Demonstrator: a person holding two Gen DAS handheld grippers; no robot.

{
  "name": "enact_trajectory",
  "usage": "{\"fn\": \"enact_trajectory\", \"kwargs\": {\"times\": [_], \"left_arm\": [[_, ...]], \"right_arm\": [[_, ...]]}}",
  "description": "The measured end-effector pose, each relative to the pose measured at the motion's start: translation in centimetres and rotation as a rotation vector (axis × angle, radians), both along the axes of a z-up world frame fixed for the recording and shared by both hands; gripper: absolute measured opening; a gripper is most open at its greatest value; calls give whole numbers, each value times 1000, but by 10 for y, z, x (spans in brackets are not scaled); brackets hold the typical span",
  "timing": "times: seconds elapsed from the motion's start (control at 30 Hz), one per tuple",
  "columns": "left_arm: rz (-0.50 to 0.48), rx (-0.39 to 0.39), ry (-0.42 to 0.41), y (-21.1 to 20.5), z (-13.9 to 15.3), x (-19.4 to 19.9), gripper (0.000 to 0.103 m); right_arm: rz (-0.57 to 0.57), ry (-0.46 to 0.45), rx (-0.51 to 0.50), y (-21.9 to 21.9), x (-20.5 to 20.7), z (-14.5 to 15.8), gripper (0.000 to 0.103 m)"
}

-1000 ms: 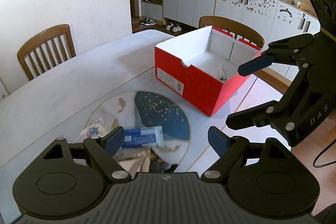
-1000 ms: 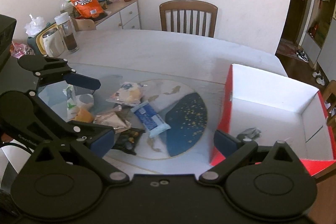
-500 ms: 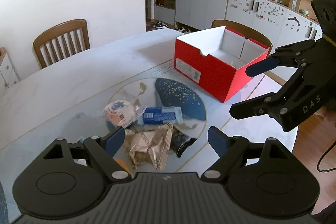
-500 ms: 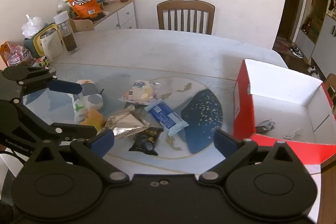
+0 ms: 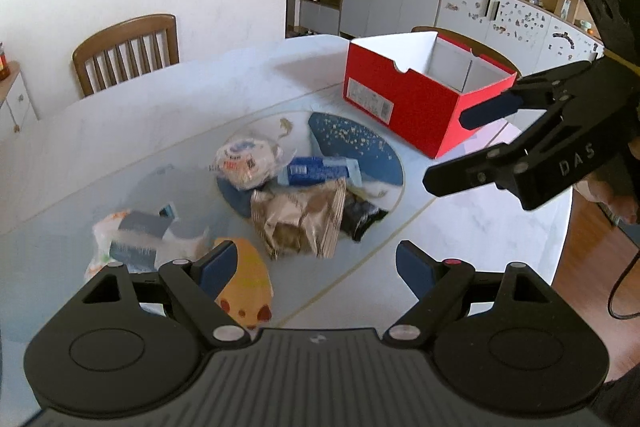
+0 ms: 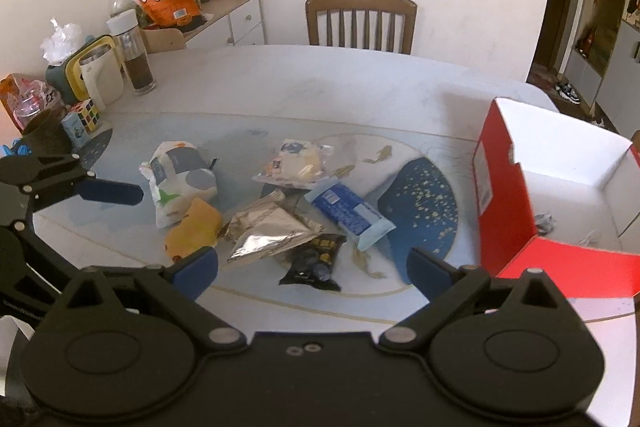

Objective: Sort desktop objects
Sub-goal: 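Lift both grippers out of the red box back over the table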

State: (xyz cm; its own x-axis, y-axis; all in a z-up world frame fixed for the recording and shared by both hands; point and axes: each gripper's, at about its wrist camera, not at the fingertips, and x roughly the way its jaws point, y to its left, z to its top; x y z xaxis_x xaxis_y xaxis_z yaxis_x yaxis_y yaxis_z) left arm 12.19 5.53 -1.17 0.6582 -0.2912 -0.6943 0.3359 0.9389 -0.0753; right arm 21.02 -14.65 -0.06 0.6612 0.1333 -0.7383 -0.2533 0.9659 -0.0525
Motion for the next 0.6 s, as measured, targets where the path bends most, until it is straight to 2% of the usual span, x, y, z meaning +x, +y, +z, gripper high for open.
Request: {"fn": "enact_trajectory", "kwargs": {"times": [0.33,0.6], "left_arm": [[-105,-4,20,-2,-26,-23,86],[-187,44,40,-14,-50,-38,86]], "right_arm": [[17,14,-18,16,6,-16,100],[-5,49,-60,12,16,-43,99]]}}
